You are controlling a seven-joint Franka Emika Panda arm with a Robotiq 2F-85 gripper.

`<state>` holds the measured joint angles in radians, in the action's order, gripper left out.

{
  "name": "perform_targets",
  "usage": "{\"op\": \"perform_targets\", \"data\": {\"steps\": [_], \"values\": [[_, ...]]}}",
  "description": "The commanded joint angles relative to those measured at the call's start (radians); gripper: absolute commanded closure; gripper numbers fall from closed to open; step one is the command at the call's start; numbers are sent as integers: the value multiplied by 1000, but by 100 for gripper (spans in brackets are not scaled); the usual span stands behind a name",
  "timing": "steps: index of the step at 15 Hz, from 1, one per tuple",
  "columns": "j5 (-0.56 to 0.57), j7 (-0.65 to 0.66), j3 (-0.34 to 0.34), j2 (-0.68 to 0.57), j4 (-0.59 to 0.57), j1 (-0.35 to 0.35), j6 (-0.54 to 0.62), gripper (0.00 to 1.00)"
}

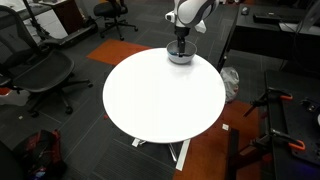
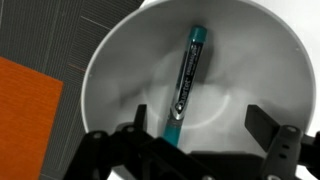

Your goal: Get the marker from the white bowl and place it on the table

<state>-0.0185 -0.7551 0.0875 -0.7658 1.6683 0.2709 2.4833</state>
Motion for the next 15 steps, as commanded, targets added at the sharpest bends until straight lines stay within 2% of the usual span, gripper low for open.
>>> {"op": "perform_targets", "data": {"steps": [1, 3, 4, 5, 7, 8, 15], "values": [[35, 46, -16, -38, -63, 10, -52, 0], [35, 48, -16, -54, -80, 10, -63, 0], [33, 44, -18, -62, -87, 12, -66, 5], [32, 44, -19, -68, -92, 13, -69, 26], [32, 46, -19, -79, -105, 13, -75, 32], [32, 48, -18, -84, -110, 13, -77, 38], [32, 60, -18, -98, -126, 17, -79, 92]]}}
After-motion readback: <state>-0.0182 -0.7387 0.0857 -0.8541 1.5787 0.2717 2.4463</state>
